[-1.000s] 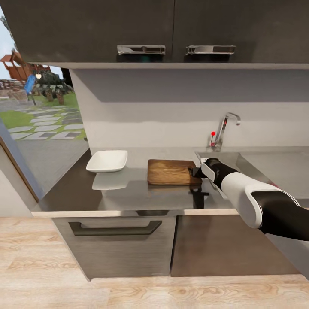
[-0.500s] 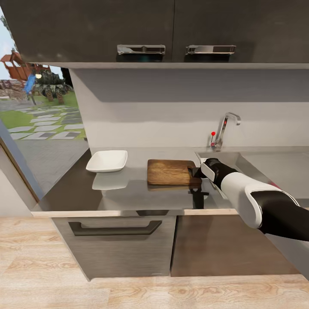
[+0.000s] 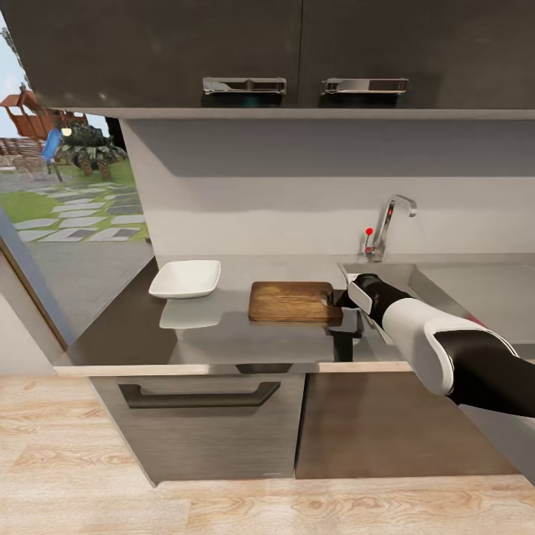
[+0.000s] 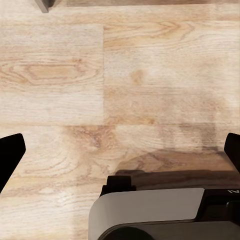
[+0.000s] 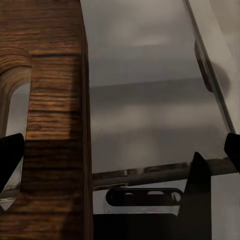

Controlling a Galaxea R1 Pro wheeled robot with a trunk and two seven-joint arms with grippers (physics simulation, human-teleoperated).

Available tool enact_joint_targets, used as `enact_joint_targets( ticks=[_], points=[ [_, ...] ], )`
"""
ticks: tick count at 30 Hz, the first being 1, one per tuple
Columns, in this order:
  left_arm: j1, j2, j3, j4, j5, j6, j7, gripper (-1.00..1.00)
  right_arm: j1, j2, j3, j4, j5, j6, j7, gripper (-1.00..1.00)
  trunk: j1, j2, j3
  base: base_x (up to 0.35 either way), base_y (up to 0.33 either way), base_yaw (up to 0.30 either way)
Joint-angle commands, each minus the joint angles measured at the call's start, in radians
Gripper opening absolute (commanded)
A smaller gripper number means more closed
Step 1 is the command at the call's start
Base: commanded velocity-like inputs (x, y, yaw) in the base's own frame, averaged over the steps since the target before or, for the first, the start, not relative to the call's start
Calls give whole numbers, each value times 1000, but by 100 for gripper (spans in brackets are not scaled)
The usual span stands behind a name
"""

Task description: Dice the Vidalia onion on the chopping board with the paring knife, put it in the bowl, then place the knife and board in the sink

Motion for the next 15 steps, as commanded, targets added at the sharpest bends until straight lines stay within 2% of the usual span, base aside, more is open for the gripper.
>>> enact_joint_targets(
  ticks=[1, 15],
  points=[
    [1, 0, 0, -2, 1, -1, 0, 100, 0, 0, 6, -2, -11, 5, -6, 100, 0, 0, -1, 0, 0, 0],
    [1, 0, 0, -2, 1, -1, 0, 100, 0, 0, 6, -4, -12, 5, -6, 100, 0, 0, -1, 0, 0, 0]
  ],
)
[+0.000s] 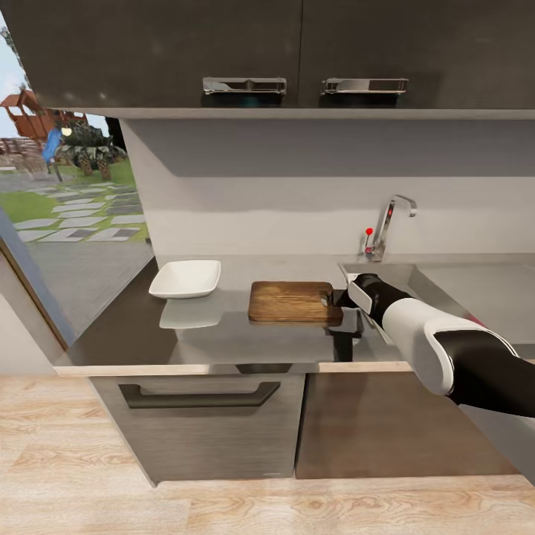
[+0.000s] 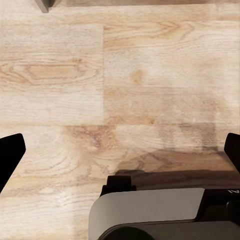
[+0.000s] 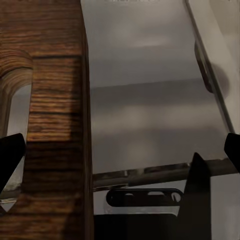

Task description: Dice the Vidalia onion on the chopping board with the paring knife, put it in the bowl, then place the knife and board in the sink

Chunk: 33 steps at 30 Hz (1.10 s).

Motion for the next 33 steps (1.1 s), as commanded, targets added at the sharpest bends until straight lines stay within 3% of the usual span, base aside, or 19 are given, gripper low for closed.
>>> enact_joint_targets(
  ticks=[1, 8, 11, 16, 33],
  points=[
    [1, 0, 0, -2, 1, -1, 0, 100, 0, 0, 6, -3, -11, 5, -6, 100, 0, 0, -1, 0, 0, 0],
    [1, 0, 0, -2, 1, -1, 0, 100, 0, 0, 3, -59, -6, 63, -6, 100, 0, 0, -1, 0, 0, 0],
    [1, 0, 0, -2, 1, -1, 0, 100, 0, 0, 6, -189, -4, 129, -7, 100, 0, 0, -1, 0, 0, 0],
    [1, 0, 0, -2, 1, -1, 0, 100, 0, -2, 8, -313, -3, 216, -7, 100, 0, 0, -1, 0, 0, 0],
    [1, 1, 0, -2, 1, -1, 0, 100, 9, -3, 11, -359, -4, 215, -4, 100, 0, 0, -1, 0, 0, 0]
  ],
)
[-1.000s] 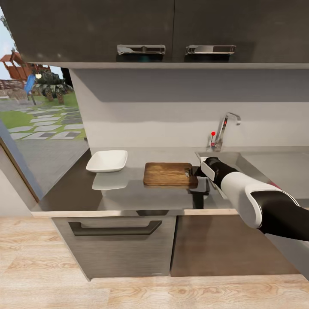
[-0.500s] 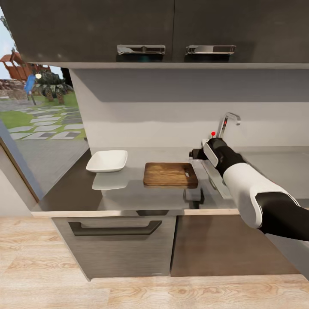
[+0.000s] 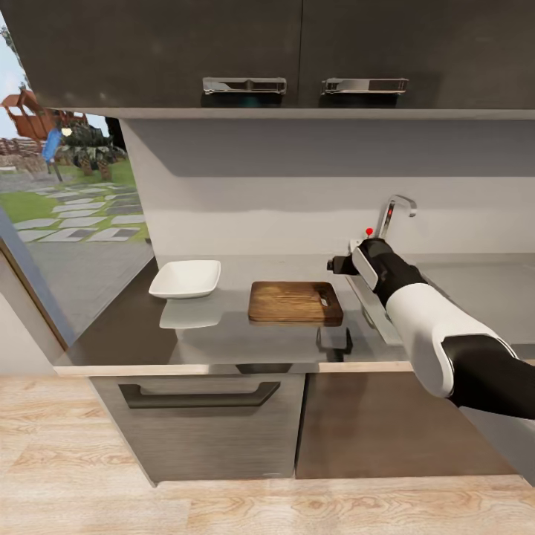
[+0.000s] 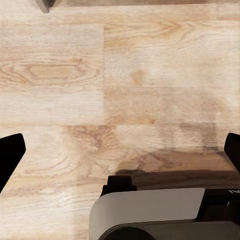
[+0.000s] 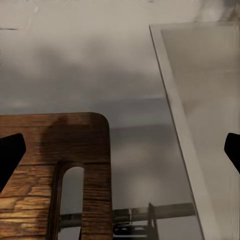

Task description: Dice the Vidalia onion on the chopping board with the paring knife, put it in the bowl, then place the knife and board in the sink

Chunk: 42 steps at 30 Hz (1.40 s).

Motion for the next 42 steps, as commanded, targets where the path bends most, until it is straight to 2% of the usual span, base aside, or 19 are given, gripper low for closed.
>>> enact_joint_targets(
  ticks=[1, 5, 8, 14, 20, 22, 26, 32, 33, 34, 42],
  points=[
    [1, 0, 0, -2, 1, -1, 0, 100, 4, 0, 6, -1, -11, -2, -8, 100, 0, 0, -1, 0, 0, 0],
    [1, 0, 0, -2, 1, -1, 0, 100, 32, 0, 7, -3, -11, -56, -7, 100, 0, 0, -1, 0, 0, 0],
    [1, 0, 1, -2, 2, -1, 0, 100, 87, 1, 7, -5, -11, -129, -5, 100, 0, 0, -1, 0, 0, 0],
    [1, 0, 1, -2, 2, 0, 0, 100, 140, 2, 7, -72, -11, -163, -4, 100, 0, 0, -1, 0, 0, 0],
    [1, 0, 2, -2, 2, 0, 0, 100, 314, 7, 8, -384, -8, -133, -6, 100, 0, 0, -1, 0, 0, 0],
    [1, 0, 2, -2, 2, 0, 0, 100, 396, 7, 8, -530, -4, -64, -7, 100, 0, 0, -1, 0, 0, 0],
    [1, 0, 2, -2, 2, -1, 0, 100, 498, 4, 7, -737, 0, 16, -8, 100, 0, 0, -1, 0, 0, 0],
    [1, 0, 1, -2, 2, 0, 0, 100, 605, 1, 6, -915, 1, 40, -8, 100, 0, 0, -1, 0, 0, 0],
    [1, 0, 1, -1, 2, 0, 0, 100, 658, 0, 6, -977, 1, 43, -8, 100, 0, 0, -1, 0, 0, 0],
    [1, 0, 2, -1, 2, 0, 0, 100, 679, 0, 5, -1000, 1, 44, -8, 100, 0, 0, -1, 0, 0, 0],
    [1, 0, 2, -1, 2, 0, 0, 100, 787, 0, 5, -1104, 1, 40, -8, 100, 0, 0, -1, 0, 0, 0]
  ],
)
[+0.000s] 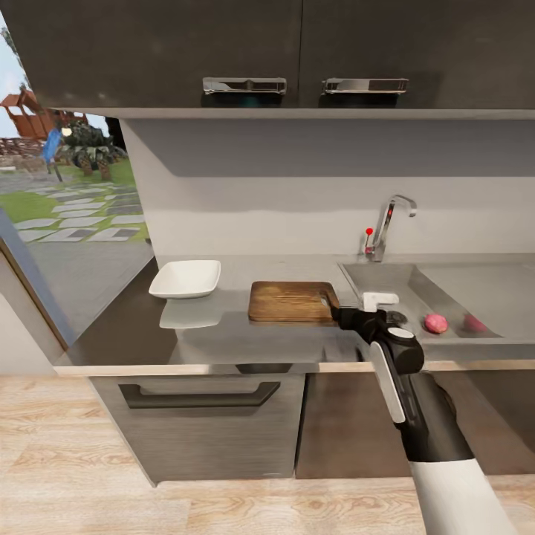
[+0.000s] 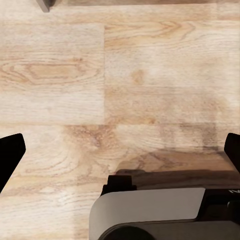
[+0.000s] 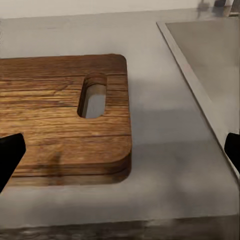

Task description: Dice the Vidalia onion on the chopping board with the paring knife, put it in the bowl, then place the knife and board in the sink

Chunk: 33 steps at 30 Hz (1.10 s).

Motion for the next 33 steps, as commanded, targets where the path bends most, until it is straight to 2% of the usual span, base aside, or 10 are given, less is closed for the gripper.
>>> enact_joint_targets(
  ticks=[1, 8, 20, 28, 33],
  points=[
    [1, 0, 0, -1, 1, -1, 0, 100, 19, 0, 1, -16, -10, 2, -9, 100, 0, 0, -1, 0, 0, 0],
    [1, 0, 0, 7, 1, -2, 0, 100, 108, 0, 1, -57, -10, -9, -5, 100, 0, 0, -1, 0, 0, 0],
    [1, 0, 1, 11, 0, -2, 0, 100, 233, -1, 1, -62, -10, -126, -2, 100, 0, 0, -1, 0, 0, 0],
    [1, -1, 1, 11, 0, -3, 0, 100, 258, -11, 0, -62, -10, -160, -1, 100, 0, 0, -1, -11, 0, 0],
    [1, -1, 2, 11, 1, -2, 0, 100, 259, -15, 1, -62, -10, -162, -1, 100, 0, 0, -1, -225, 0, 0]
  ],
)
